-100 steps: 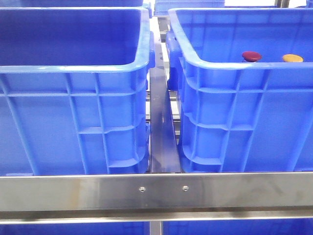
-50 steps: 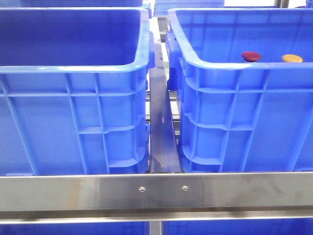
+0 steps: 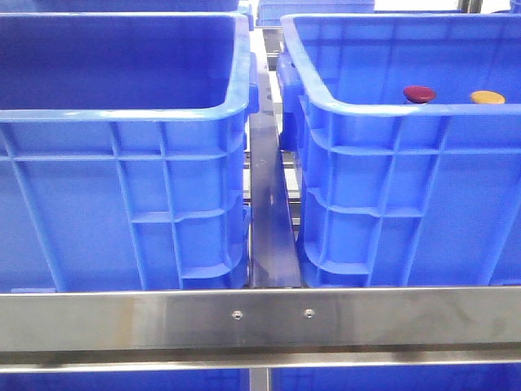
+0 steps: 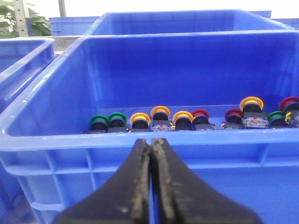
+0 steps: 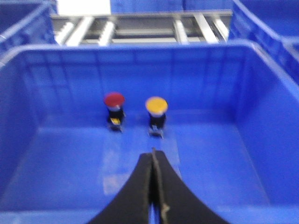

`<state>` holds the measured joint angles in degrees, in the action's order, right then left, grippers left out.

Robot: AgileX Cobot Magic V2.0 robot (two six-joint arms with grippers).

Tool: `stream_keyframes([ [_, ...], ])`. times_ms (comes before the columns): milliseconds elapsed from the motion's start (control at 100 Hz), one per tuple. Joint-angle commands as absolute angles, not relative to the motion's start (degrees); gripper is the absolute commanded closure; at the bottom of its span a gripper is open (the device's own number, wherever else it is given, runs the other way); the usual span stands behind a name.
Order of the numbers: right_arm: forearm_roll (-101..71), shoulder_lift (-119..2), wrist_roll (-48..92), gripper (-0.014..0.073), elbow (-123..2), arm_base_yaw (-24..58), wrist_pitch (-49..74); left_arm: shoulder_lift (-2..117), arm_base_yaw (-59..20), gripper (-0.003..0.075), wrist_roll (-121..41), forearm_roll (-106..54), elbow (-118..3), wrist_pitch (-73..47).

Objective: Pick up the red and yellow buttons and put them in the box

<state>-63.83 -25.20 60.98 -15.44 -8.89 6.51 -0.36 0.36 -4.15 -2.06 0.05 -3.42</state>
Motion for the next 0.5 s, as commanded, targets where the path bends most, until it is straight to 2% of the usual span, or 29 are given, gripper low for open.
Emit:
stream_keyframes([
  [0,-49.5,-25.2,46.8,0.0663,-15.6,-8.9,3.4,-2.1,0.4,0.0740,-3.6,-2.1,3.1,0.9],
  [210,-18.0,-22.2,16.5,0.0663,-13.5,-5.3,-2.1,-2.1,0.4,0.0740,-3.6,-2.1,3.1,0.9],
  [490,-2.8,-16.4,3.3,0.0663,-7.3,-3.6,-15.4,-2.1,0.4,0.0740,-3.6,-2.1,3.1,0.9],
])
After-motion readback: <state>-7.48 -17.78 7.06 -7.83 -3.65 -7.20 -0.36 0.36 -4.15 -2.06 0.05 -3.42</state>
